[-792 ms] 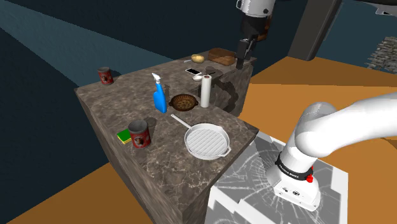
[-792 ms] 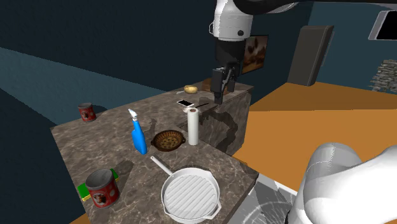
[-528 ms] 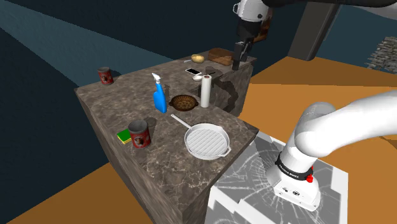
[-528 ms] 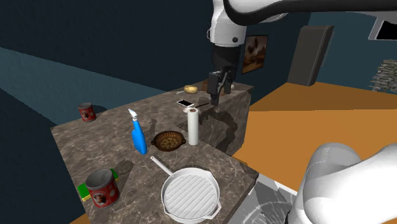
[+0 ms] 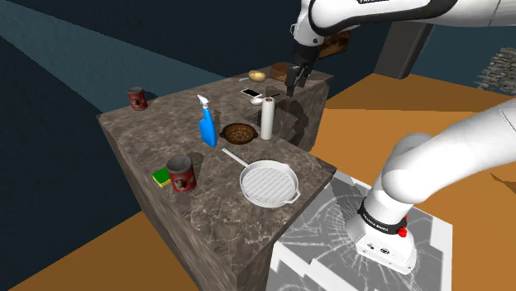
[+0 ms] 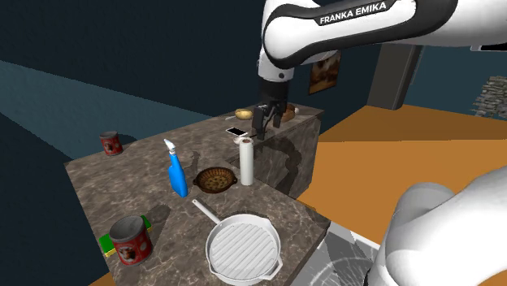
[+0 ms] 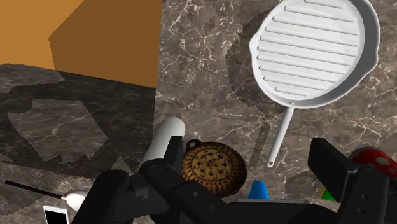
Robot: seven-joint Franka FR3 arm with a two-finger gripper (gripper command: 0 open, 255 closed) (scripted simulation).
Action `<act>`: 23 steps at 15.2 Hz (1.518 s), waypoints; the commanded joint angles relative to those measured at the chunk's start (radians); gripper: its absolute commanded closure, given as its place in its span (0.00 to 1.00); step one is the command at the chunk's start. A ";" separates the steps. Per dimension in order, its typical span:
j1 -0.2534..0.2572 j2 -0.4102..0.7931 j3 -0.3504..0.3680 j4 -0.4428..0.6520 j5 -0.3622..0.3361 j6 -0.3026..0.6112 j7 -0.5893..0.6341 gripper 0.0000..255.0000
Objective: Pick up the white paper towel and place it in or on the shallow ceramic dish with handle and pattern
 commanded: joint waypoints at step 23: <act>-0.034 0.601 -0.165 0.187 0.155 0.486 -0.188 0.00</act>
